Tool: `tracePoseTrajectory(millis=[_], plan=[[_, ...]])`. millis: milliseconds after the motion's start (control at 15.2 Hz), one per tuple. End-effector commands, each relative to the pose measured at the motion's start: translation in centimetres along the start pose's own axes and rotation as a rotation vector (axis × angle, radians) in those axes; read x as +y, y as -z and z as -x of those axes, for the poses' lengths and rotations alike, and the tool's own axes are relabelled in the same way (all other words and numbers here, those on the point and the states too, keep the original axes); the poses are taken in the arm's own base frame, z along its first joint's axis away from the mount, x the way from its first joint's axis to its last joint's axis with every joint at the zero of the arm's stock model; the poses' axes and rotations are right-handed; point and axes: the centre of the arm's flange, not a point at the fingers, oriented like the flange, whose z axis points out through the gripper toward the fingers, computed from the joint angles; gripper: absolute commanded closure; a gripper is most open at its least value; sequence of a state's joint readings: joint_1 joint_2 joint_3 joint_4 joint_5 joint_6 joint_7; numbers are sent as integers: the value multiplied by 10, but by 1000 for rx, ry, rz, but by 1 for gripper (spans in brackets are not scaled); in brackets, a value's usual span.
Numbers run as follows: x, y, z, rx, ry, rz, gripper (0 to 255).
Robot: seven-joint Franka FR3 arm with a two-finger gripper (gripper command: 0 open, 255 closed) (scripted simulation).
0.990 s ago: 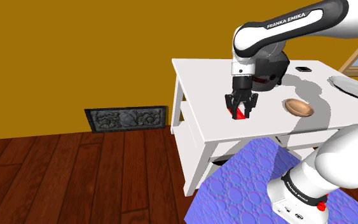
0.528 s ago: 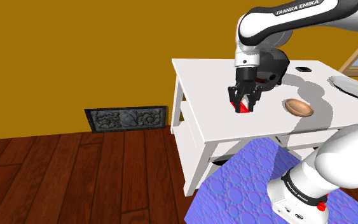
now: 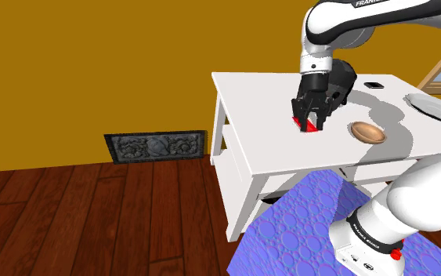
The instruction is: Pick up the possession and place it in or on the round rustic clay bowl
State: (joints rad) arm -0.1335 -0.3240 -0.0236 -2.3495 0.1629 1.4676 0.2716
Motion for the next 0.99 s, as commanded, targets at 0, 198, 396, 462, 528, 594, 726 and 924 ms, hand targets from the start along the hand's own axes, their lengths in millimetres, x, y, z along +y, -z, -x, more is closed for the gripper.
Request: tracePoseTrajectory(millis=[0,198,396,462,528,594,726,924], plan=[[25,4,2,0,1,0,255],[65,5,3,0,1,0,255],[104,6,3,0,1,0,255],[117,7,3,0,1,0,255],[131,7,3,0,1,0,255],[144,8,3,0,1,0,255],[170,9,4,0,1,0,255],[210,10,4,0,1,0,255]])
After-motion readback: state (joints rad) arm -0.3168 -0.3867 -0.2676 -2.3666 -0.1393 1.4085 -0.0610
